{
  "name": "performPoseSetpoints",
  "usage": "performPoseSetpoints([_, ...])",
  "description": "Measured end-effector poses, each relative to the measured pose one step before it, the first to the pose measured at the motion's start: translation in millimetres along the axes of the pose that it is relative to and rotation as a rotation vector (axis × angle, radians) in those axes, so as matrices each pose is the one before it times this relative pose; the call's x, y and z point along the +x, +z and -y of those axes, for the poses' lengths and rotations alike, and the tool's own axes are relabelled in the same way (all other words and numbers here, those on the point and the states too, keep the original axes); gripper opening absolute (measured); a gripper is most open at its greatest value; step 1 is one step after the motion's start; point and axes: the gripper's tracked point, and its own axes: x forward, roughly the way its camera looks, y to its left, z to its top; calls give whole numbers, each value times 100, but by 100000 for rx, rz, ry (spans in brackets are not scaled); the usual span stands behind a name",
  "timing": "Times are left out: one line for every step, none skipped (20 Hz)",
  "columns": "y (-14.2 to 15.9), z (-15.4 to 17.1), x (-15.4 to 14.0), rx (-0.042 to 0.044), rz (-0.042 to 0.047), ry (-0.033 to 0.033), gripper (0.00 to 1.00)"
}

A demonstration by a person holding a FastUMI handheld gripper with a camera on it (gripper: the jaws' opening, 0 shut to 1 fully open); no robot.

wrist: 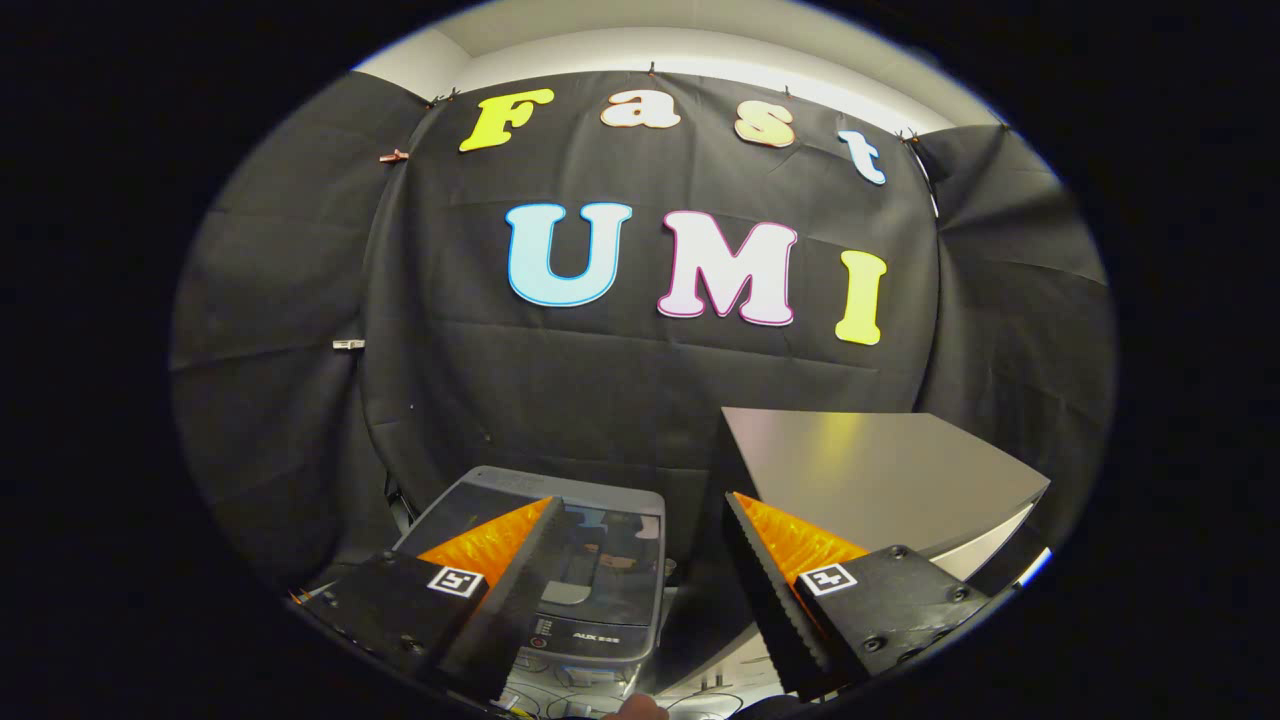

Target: Put the clothes into the washing machine and then close the washing machine lid.

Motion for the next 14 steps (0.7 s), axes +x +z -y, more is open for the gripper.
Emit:
performPoseSetpoints([260, 883, -607, 604, 1188, 274, 99])
performPoseSetpoints([439, 692, -614, 847, 1838, 881, 99])
performPoseSetpoints([598, 1001, -671, 521, 2090, 157, 99])
performPoseSetpoints([620, 1112, -522, 378, 1767, -705, 99])
performPoseSetpoints([510, 1291, -540, 86, 1707, -763, 99])
performPoseSetpoints([700, 1030, -640, 587, 1895, -346, 99])
performPoseSetpoints([526, 1222, -597, 623, 1710, -1271, 98])
performPoseSetpoints([504, 1315, -443, 266, 1420, -1833, 98])
performPoseSetpoints([499, 1165, -542, 295, 1131, -1396, 98])
performPoseSetpoints([345, 1067, -411, 544, 890, -915, 98])
performPoseSetpoints([80, 1074, -431, 553, 701, -195, 98])
performPoseSetpoints([-35, 1014, -260, 503, 354, -517, 98])
performPoseSetpoints([-291, 1154, -246, -292, -464, -414, 98])
performPoseSetpoints([-402, 1067, -212, 173, -370, -332, 98])
